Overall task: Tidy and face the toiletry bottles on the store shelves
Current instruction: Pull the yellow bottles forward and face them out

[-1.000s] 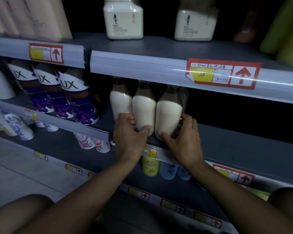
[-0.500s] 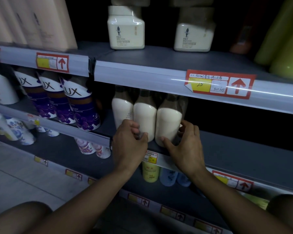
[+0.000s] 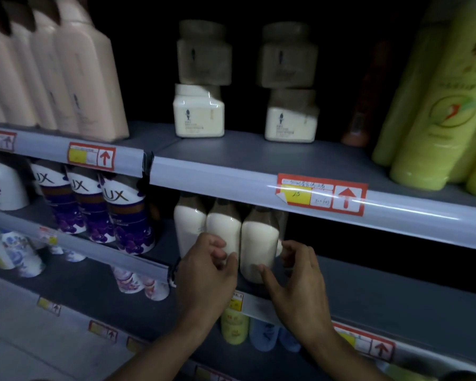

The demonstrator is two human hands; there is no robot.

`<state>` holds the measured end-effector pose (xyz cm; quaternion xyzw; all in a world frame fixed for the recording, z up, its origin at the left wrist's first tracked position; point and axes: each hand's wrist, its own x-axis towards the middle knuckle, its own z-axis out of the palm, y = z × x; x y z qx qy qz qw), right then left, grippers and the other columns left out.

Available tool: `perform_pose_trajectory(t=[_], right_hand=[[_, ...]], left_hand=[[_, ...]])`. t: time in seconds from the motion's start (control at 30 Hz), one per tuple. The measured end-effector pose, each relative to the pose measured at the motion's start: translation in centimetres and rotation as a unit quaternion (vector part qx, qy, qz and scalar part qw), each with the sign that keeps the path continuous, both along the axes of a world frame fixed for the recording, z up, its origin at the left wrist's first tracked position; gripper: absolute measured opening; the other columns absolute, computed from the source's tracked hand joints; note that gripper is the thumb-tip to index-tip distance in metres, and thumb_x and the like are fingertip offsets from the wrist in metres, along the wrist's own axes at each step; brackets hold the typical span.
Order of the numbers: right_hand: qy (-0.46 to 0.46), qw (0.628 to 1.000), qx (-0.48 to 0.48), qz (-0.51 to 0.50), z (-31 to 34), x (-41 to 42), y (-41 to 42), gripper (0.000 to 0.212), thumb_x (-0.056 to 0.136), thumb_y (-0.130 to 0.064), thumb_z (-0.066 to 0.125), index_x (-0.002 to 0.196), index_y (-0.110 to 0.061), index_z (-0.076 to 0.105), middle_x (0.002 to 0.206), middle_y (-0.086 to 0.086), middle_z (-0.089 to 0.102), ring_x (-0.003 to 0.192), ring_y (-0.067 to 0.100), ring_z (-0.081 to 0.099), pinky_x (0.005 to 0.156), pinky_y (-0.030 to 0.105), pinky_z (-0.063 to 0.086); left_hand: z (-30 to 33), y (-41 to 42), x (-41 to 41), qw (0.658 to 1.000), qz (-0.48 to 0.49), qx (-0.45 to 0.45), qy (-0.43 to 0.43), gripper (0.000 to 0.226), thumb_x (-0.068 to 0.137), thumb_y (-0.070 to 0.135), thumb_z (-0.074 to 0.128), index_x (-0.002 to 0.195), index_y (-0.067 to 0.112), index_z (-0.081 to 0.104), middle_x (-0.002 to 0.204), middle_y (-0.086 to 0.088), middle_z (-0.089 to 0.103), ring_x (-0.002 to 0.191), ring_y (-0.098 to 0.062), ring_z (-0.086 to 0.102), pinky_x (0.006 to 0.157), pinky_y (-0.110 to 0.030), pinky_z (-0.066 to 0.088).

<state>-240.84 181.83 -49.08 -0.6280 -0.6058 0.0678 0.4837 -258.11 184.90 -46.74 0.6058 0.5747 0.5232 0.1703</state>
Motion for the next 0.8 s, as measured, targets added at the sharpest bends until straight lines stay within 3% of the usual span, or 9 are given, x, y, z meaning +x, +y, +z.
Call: perform_pose_trajectory(t=[0.3,0.43,0.57,0.8], right_hand=[[-0.030,0.997,0.066,0.021,1.6,2.1,-3.2,0.042,0.085,-0.046,0.074,0.120,-0.038,0.052,0.108,-0.021,0.049,0.101,-0.002,0.058,0.078,0.012,0.048],[-0.047,0.992,0.114,0.022,3.5,3.6,-5.5,0.030,0.088,-0.045,0.063,0.116,-0.040,0.055,0.106,-0.022,0.053,0.093,0.002,0.063,0.075,0.022,0.054],[-0.035,0.982,0.183,0.033,6.2,5.0,-7.6,0.021,0.091,-0.028,0.066,0.111,-0.028,0.062,0.101,-0.015,0.056,0.087,0.007,0.063,0.073,0.028,0.054],[-0.029,0.946,0.324,0.001,11.8,9.0,-10.9,0.009,0.090,-0.010,0.064,0.098,-0.008,0.068,0.090,-0.001,0.059,0.080,0.016,0.064,0.069,0.028,0.052]], left_hand=[[2.6,-2.7,2.4,0.997,-0.047,0.062,0.007,0.027,0.080,0.022,0.082,0.083,0.035,0.059,0.071,0.014,0.065,0.064,-0.005,0.065,0.059,-0.033,0.058],[4.0,-4.2,4.0,0.991,-0.109,0.081,0.009,0.025,0.082,0.015,0.080,0.086,0.032,0.062,0.078,0.015,0.065,0.067,-0.010,0.066,0.058,-0.031,0.057],[6.4,-6.5,6.0,0.978,-0.174,0.117,0.020,0.026,0.084,0.009,0.076,0.089,0.031,0.064,0.076,0.011,0.065,0.068,-0.014,0.065,0.058,-0.019,0.052],[13.4,-9.3,11.0,0.934,-0.247,0.255,0.036,0.015,0.086,0.011,0.070,0.094,0.022,0.065,0.086,0.012,0.063,0.080,-0.014,0.066,0.067,-0.027,0.054]])
